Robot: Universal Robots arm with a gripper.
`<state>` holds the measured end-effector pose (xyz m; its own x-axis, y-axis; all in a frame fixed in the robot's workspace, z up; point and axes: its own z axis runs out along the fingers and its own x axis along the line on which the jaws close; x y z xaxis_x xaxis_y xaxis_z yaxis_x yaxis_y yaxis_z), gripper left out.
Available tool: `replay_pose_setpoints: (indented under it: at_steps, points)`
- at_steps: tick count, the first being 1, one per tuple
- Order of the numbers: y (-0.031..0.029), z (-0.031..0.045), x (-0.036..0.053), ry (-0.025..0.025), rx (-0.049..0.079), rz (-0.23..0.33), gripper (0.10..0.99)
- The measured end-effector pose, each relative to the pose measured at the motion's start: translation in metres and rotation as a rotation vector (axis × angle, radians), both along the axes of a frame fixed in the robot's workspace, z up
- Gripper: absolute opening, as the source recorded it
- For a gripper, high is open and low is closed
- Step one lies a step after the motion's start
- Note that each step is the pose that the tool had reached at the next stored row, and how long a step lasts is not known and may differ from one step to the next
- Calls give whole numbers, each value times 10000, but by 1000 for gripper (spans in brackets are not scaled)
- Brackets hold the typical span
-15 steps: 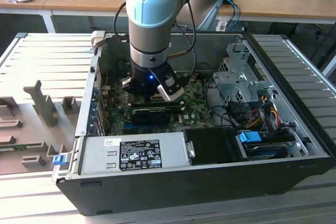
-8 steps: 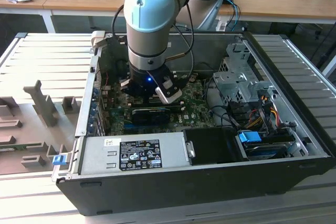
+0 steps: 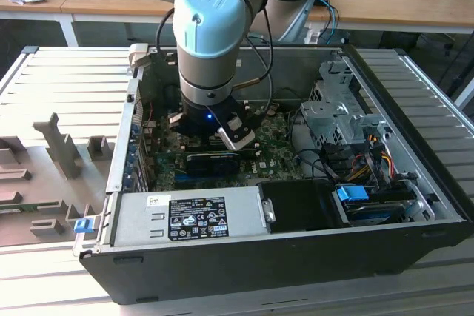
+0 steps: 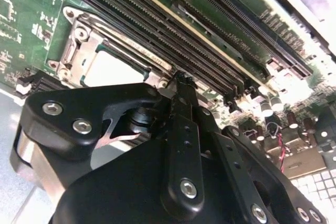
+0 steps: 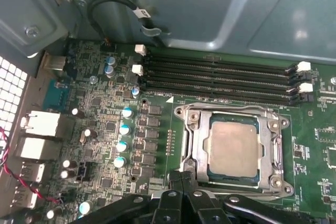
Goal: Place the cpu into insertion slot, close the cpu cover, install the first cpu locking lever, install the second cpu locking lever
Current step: 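Install the second cpu locking lever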
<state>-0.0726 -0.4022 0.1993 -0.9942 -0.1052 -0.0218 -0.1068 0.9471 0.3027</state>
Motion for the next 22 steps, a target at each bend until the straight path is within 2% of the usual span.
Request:
replay_pose_setpoints:
  at_steps: [5, 8, 13, 22]
  points:
    - [-16, -52, -5, -2, 254, -1, 106]
    - [-30, -45, -11, -1, 301, -1, 106]
    - [-30, 144, -11, -1, 304, -1, 106]
    - [-30, 336, -10, -2, 303, -1, 106]
